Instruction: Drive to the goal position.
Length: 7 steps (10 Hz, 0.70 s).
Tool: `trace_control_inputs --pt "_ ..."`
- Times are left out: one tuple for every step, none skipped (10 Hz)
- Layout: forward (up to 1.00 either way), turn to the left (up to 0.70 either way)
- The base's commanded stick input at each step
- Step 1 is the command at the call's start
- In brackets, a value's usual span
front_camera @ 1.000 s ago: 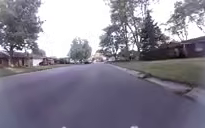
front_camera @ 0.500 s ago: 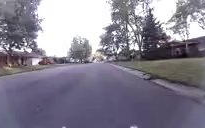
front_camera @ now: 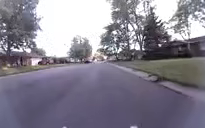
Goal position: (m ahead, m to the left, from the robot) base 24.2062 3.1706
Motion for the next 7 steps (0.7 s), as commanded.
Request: trace_control_inputs --pt "1.0 0.0" --pt "1.0 0.0" --pt "1.0 0.0" --pt "1.0 0.0" --pt "1.0 0.0" --pt "1.0 0.0" --pt "1.0 0.0"
